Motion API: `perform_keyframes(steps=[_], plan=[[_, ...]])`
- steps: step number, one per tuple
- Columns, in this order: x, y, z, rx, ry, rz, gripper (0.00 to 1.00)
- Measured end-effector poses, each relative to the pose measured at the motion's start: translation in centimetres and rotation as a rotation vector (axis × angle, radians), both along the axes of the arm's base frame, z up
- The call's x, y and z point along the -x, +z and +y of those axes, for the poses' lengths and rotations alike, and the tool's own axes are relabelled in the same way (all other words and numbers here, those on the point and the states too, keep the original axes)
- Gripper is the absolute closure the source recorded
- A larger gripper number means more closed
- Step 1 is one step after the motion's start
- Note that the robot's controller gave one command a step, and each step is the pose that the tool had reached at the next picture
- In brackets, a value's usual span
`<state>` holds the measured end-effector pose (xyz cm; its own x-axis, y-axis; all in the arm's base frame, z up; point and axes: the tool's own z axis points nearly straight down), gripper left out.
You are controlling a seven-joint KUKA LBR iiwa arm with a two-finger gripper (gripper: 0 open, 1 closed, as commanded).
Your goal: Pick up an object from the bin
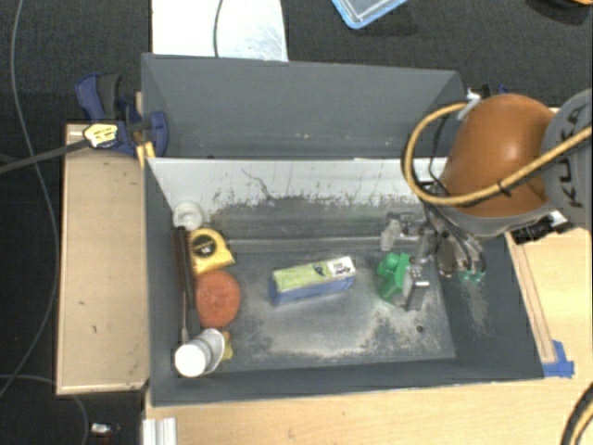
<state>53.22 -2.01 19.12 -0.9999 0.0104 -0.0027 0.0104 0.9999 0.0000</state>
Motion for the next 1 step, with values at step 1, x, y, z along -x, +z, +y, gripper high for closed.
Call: perform_keyframes(steps=[1], plan=[[0.0,0.0,0.0,0.0,0.0,0.0,0.0]])
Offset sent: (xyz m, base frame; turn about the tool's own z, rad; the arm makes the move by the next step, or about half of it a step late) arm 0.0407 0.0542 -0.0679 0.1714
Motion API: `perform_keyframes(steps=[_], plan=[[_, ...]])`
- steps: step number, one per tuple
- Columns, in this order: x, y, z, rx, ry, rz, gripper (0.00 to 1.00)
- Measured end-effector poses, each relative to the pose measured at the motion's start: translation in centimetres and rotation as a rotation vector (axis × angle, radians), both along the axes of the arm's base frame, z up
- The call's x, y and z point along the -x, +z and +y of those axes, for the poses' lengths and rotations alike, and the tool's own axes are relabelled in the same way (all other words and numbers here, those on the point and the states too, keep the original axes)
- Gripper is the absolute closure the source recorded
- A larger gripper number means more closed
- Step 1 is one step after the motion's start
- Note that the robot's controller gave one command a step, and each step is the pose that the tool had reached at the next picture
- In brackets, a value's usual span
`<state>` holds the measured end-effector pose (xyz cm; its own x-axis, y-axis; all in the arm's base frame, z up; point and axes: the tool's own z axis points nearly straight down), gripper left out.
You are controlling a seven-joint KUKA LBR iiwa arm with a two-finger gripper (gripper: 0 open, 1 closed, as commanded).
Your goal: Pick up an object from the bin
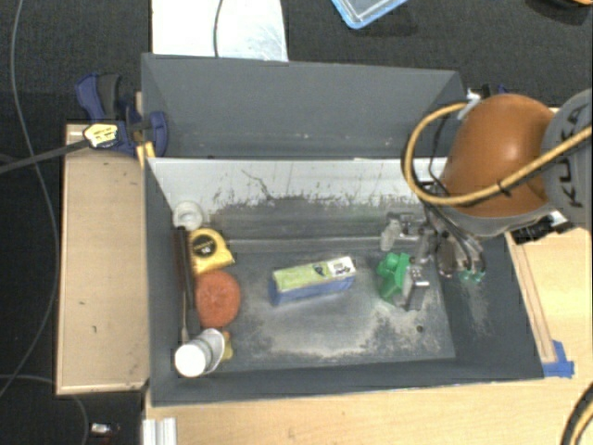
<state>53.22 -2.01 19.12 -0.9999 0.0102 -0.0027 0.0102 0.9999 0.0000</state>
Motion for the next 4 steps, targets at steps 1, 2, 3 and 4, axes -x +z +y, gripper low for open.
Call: perform_keyframes(steps=[1,2,3,4], plan=[[-2.5,-3.2,2.6,0.001,-0.098,-0.009,0.0],[-2.7,-9.1,4.8,-0.001,-0.036,-0.005,0.0],[-3.8,-11.9,9.1,-0.003,-0.045,-0.012,0.0],[-2.9,-12.0,9.8,0.0,-0.163,-0.003,1.0]])
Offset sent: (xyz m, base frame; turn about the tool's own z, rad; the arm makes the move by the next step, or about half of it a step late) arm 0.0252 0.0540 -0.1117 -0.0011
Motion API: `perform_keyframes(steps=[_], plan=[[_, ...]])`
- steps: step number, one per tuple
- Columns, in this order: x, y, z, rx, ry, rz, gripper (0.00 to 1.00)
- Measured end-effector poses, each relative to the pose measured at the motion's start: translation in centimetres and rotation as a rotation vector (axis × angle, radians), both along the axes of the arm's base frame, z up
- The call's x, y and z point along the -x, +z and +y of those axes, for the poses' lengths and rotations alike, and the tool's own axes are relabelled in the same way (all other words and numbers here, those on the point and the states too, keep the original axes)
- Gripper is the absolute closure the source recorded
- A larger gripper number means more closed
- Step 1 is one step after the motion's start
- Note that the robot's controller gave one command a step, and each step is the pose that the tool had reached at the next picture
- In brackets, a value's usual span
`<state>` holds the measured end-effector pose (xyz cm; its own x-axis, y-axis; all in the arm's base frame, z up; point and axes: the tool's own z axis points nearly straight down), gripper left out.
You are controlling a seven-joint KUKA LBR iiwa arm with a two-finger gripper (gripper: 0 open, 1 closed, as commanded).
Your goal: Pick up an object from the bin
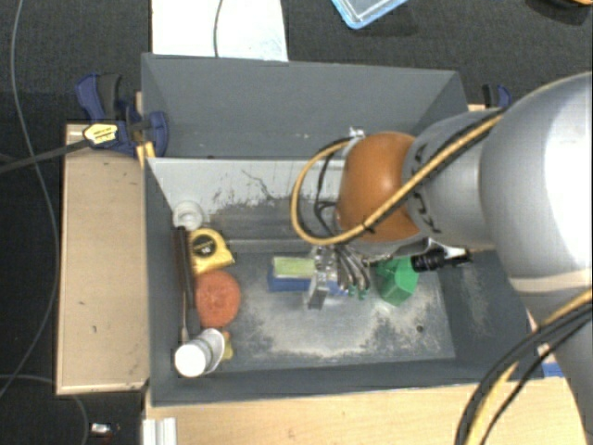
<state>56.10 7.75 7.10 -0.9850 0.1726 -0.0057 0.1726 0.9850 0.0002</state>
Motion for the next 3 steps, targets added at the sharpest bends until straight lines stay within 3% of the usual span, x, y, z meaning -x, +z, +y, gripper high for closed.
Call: perform_keyframes(steps=[1,2,3], plan=[[0.0,0.0,0.0,0.0,0.001,0.0,1.0],[0.4,7.1,0.0,0.0,0.023,0.002,1.0],[0.6,11.9,-0.7,0.0,-0.035,-0.003,1.0]])
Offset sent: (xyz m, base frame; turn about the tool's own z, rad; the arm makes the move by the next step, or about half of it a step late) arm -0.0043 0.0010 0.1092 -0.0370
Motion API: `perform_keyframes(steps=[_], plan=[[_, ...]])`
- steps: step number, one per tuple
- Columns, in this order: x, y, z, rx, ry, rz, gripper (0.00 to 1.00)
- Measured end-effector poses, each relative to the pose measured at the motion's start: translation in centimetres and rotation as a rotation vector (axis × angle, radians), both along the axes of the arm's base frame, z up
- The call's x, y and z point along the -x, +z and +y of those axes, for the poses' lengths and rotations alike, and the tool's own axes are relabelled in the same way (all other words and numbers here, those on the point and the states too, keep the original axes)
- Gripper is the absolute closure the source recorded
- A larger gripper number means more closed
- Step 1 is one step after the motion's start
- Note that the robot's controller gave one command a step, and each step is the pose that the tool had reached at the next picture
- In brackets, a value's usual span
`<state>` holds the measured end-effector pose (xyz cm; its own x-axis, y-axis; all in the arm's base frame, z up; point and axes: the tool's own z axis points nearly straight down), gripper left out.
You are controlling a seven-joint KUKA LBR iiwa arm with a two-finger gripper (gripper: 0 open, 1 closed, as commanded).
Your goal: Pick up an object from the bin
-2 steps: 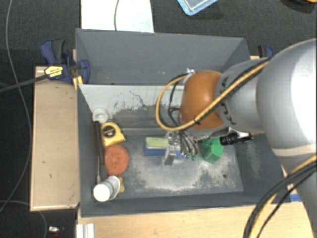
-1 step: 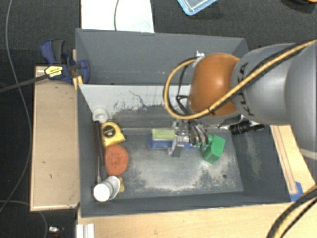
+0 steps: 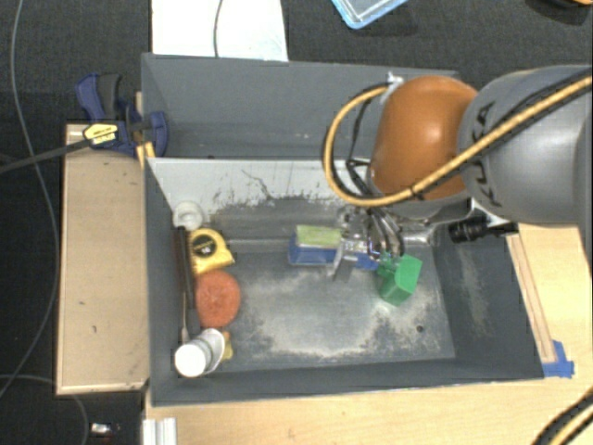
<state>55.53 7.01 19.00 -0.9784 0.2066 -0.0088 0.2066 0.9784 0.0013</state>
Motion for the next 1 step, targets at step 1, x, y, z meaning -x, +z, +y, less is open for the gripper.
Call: perform_keyframes(steps=[1], plan=[[0.29,5.43,-0.64,0.001,-0.005,0.008,1.0]])
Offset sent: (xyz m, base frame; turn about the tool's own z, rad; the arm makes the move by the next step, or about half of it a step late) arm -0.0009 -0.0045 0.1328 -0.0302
